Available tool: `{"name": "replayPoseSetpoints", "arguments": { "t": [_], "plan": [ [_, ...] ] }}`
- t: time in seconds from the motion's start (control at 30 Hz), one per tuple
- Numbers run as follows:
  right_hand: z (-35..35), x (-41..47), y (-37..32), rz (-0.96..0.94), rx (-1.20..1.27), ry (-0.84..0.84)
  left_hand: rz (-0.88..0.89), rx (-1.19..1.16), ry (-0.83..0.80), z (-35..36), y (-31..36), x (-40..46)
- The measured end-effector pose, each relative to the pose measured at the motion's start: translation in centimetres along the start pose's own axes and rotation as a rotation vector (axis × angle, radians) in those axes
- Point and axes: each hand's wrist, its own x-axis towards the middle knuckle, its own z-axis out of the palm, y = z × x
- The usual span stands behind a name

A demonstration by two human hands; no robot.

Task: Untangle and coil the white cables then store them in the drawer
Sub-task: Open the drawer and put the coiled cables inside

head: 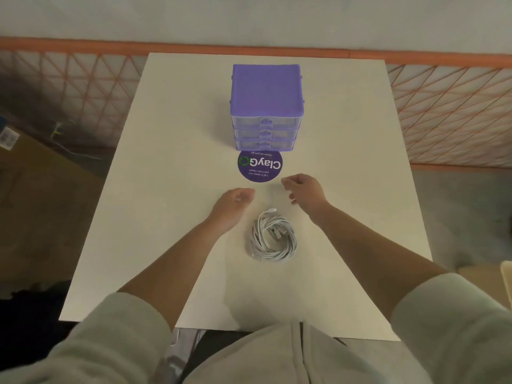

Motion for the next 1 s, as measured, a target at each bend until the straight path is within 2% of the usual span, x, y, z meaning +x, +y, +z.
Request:
{"name": "replayPoseSetpoints", "arguments": {
  "t": [0.1, 0.2, 0.33, 0.43, 0.6, 0.8, 1.0],
  "plan": [
    [0.7, 1.4, -1.6, 0.012, 0.056, 0.012, -0.025, -0.156, 0.098, -2.0, 1.6, 2.4],
    [1.4, 3.0, -2.8, 0.042, 0.066, 0.020, 0.028, -0.273, 0.203, -3.9, 4.0, 4.6],
    [2.2, 5.0, -4.2, 0.111, 0.139, 0.008, 0.102, -0.250, 0.308, -6.1, 6.9, 7.9],
    [2.6, 6.3, -4.7, 0.155, 0.164, -0.013, 0.051, -0.275, 0.241, -6.6, 7.7, 10.1],
    [3.1, 7.9, -5.0, 0.245, 0.222, -0.076, 0.153, -0.365, 0.121, -7.1, 8.0, 11.8],
    [3.5, 9.1, -5.5, 0.306, 0.329, -0.052, 0.177, -0.408, 0.099, -7.5, 7.3, 12.6],
    [3.6, 9.1, -5.6, 0.402, 0.558, -0.069, 0.165, -0.391, 0.094, -7.9, 7.3, 12.6]
  ]
}}
